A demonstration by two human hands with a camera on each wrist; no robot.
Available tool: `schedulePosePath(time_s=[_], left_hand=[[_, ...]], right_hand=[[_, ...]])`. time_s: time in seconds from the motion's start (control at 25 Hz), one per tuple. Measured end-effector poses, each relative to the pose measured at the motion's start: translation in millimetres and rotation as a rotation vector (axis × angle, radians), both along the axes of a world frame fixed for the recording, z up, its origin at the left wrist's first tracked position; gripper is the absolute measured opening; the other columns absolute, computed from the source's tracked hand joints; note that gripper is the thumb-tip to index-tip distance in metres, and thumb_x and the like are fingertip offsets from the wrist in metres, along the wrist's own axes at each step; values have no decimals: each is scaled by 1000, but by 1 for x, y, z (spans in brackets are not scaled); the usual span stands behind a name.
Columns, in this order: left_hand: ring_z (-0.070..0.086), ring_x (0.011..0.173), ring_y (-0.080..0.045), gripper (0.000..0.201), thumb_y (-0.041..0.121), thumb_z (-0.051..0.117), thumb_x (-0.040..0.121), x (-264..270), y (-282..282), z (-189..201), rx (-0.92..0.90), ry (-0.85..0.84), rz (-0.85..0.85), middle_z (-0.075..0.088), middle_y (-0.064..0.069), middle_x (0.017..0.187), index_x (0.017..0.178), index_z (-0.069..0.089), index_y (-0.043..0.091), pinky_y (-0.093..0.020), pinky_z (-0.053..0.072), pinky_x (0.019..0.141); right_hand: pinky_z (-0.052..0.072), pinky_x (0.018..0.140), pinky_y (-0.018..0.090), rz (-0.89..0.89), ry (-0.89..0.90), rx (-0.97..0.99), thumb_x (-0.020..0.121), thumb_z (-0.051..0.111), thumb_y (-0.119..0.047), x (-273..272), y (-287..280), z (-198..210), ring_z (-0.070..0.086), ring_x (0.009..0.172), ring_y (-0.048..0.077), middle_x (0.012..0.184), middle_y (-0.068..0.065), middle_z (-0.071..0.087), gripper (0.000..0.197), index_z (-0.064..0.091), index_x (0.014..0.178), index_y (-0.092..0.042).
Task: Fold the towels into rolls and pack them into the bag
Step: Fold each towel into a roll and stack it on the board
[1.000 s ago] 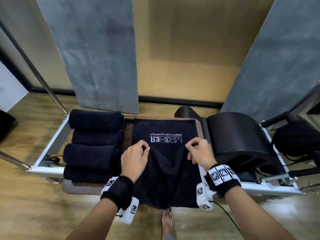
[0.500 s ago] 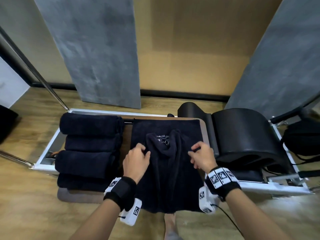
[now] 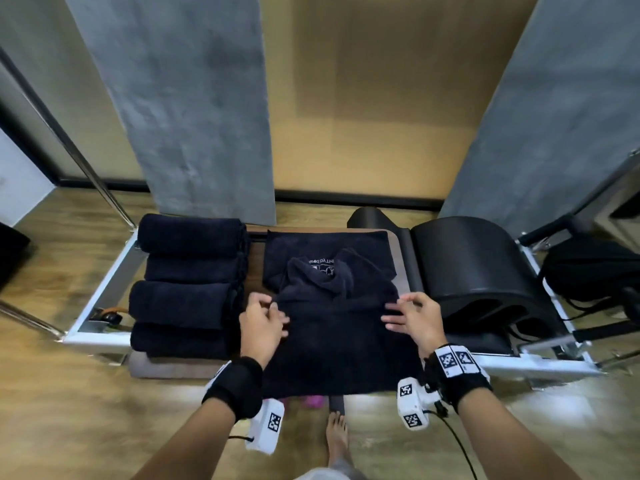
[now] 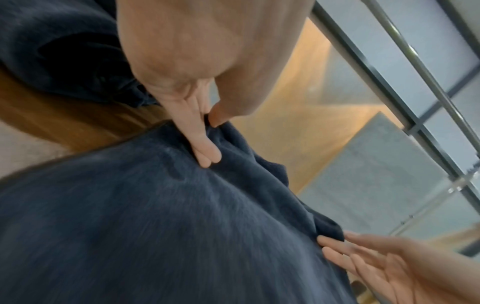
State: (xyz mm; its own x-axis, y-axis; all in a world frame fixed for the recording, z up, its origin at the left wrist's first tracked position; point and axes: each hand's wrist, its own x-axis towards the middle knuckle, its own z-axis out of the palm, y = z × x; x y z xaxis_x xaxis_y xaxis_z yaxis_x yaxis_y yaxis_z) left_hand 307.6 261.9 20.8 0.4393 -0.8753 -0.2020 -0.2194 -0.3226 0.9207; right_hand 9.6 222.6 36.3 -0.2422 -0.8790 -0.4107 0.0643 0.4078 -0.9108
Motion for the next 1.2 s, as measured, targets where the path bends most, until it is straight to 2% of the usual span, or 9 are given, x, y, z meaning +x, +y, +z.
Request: schedulePosePath(time_s=[0.12, 0.2, 0.32, 0.44, 0.52, 0.64, 0.76, 0.96, 1.2], left_hand=[[56, 127, -13, 56, 19, 67, 103, -1, 14, -4, -44, -12, -167, 53, 0, 143, 151, 38, 16, -43, 52, 107], [50, 127, -9, 53, 29, 70, 100, -4, 32, -12, -104, -195, -247, 49, 11, 136, 146, 45, 23, -36, 47, 107], [55, 100, -9, 21, 47, 69, 97, -3, 58, -22, -173, -544, -425, 52, 16, 102, 108, 61, 30, -42, 51, 94], [49, 119, -7, 58, 77, 63, 86, 2, 74, -22, -17, -779, -672, 50, 20, 124, 125, 59, 34, -37, 42, 98], [44, 132, -7, 72, 73, 71, 82, 9, 80, -22, 18, -848, -743, 44, 18, 140, 139, 53, 33, -35, 38, 103], [45, 134, -7, 50, 43, 82, 87, 23, 86, -21, -3, -827, -715, 47, 18, 139, 129, 59, 30, -30, 37, 103], [57, 112, -10, 19, 28, 82, 89, 31, 91, -14, -93, -752, -617, 57, 19, 111, 99, 66, 29, -33, 41, 95], [67, 90, -8, 18, 16, 80, 93, 26, 78, 9, -247, -269, -353, 70, 13, 89, 90, 67, 28, -20, 52, 81], [63, 76, -3, 15, 12, 78, 95, 14, 21, 43, -387, -141, -142, 68, 14, 81, 89, 67, 21, -9, 45, 71]], right_hand=[[64, 64, 40, 45, 93, -86, 100, 61, 4, -1, 19, -3, 72, 79, 37, 99, 16, 70, 19, 60, 115, -10], [62, 63, 41, 169, 302, -89, 96, 65, 3, -2, 33, -9, 70, 73, 32, 81, 14, 72, 16, 68, 96, -12], [60, 82, 41, 390, 683, -102, 90, 76, -8, -5, 51, -19, 70, 81, 21, 83, 3, 74, 11, 76, 86, -18], [50, 98, 34, 537, 807, -190, 86, 84, -18, -6, 65, -23, 59, 104, 14, 109, -4, 63, 25, 75, 110, -19], [43, 103, 29, 610, 837, -222, 83, 87, -27, -7, 74, -24, 50, 115, 10, 120, -9, 55, 43, 71, 123, -22], [39, 106, 24, 679, 870, -244, 79, 90, -29, -13, 83, -28, 47, 125, 10, 131, -12, 49, 54, 68, 128, -23], [37, 109, 22, 711, 899, -253, 80, 89, -31, -18, 87, -29, 44, 132, 7, 140, -14, 45, 52, 69, 127, -25], [42, 109, 26, 713, 934, -283, 81, 88, -37, -18, 83, -30, 45, 125, 4, 133, -16, 45, 48, 70, 125, -27], [54, 97, 39, 552, 939, -385, 92, 70, -2, -21, 50, -21, 68, 105, 21, 113, -2, 72, 26, 76, 114, -15]])
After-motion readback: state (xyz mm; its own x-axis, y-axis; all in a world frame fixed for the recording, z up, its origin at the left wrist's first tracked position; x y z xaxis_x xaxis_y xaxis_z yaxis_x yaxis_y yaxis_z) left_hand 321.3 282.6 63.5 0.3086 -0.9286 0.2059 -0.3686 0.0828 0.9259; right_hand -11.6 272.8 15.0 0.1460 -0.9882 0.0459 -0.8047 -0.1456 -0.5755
